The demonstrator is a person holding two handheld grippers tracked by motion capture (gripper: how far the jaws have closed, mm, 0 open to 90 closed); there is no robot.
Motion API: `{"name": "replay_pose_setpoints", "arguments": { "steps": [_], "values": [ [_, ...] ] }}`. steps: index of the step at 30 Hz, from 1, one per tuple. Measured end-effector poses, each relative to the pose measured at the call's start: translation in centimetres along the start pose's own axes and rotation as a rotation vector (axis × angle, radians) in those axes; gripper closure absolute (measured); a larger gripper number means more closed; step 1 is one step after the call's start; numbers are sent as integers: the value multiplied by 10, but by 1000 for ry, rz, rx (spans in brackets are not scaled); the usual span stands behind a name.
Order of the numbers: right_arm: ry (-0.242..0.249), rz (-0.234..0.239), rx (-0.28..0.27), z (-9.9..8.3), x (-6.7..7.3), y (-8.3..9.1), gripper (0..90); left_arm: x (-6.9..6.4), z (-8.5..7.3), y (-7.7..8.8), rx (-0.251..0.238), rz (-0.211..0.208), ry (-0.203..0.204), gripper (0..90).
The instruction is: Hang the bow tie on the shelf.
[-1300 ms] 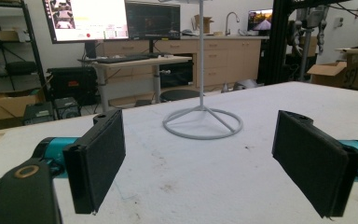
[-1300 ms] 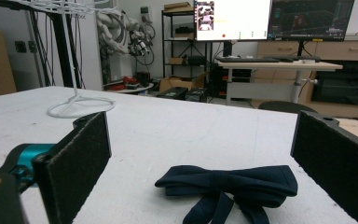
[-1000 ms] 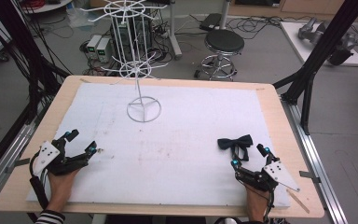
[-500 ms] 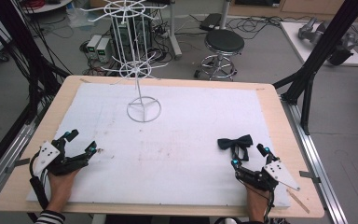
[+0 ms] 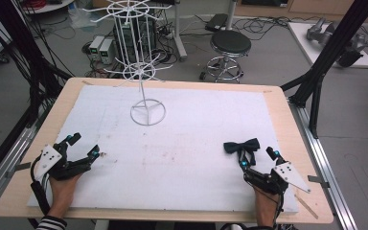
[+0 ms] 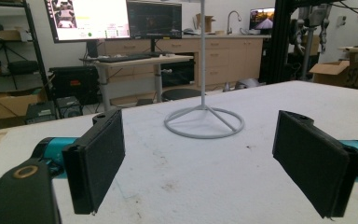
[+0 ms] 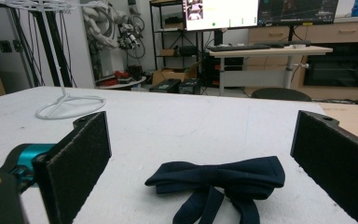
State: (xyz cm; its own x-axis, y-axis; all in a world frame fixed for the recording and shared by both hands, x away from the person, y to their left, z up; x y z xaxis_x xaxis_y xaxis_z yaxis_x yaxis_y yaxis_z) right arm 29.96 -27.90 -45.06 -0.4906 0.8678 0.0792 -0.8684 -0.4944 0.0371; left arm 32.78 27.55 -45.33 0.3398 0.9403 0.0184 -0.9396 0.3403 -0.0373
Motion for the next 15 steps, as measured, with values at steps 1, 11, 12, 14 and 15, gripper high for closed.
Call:
{"name": "replay_pose_setpoints", "arguments": {
  "steps": [1,11,12,14,15],
  "values": [
    [6,1,5,1,-1,0,38,0,0,0,0,0,1,172],
    [2,19,93,14,-2,-3,38,0,0,0,-1,1,0,172],
    [4,27,104,15,-2,-4,39,0,0,0,-1,1,-1,172],
    [6,42,152,15,-1,-6,41,0,0,0,-1,0,0,172],
    [12,51,183,15,-1,-6,50,0,0,0,-1,1,-1,172]
  ]
}}
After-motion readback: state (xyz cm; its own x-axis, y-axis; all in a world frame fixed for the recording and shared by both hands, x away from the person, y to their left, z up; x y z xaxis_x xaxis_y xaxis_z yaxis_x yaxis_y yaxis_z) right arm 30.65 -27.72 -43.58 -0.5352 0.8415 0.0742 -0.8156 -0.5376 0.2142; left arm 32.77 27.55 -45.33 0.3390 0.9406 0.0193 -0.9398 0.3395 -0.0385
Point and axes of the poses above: each handheld gripper's, and its own axes: y roughly backward along the jaws, z roughly out of its top, x roughly to its left, the point moved 6 cm from there along -y, roughly forward along the jaws, and after that the axes turned 10 degrees about z, right-handed, at the moved point
